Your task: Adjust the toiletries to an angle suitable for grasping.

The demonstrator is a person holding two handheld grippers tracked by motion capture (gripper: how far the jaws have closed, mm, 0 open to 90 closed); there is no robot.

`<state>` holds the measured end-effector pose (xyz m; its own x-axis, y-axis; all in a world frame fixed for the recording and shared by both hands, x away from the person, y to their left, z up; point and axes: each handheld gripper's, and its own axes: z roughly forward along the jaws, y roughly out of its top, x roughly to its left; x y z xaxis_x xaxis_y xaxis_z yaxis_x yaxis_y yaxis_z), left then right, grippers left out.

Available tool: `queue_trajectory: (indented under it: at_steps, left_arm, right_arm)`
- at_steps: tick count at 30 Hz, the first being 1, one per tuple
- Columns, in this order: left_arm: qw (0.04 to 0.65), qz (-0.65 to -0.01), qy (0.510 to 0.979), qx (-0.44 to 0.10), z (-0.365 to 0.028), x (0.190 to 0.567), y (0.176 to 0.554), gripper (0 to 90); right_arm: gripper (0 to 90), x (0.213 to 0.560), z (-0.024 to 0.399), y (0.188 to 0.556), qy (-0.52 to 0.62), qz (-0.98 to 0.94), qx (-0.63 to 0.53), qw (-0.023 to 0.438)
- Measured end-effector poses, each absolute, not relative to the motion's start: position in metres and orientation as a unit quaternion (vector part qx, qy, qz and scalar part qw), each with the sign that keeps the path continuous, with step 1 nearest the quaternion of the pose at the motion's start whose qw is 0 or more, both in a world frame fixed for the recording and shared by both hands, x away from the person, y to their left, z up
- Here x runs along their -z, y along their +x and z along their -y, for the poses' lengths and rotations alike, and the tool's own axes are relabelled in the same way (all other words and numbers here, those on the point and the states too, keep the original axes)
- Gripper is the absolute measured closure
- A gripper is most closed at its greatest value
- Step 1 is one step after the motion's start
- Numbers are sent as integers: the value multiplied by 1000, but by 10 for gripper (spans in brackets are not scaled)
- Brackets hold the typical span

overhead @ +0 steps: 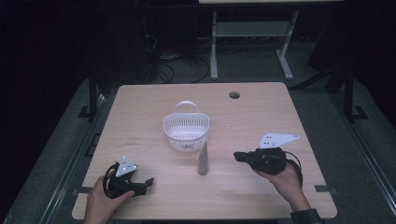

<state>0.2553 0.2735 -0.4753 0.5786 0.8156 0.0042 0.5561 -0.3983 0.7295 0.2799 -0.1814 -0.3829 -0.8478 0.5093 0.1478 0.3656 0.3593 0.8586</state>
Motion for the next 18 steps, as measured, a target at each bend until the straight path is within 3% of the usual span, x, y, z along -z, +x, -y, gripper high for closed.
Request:
queue_trajectory:
  at_steps: [18]
  left_arm:
    - [351,-424,814,-185,-273,475,255,129]
  right_arm:
    - [899,373,158,282,236,-820,-518,54]
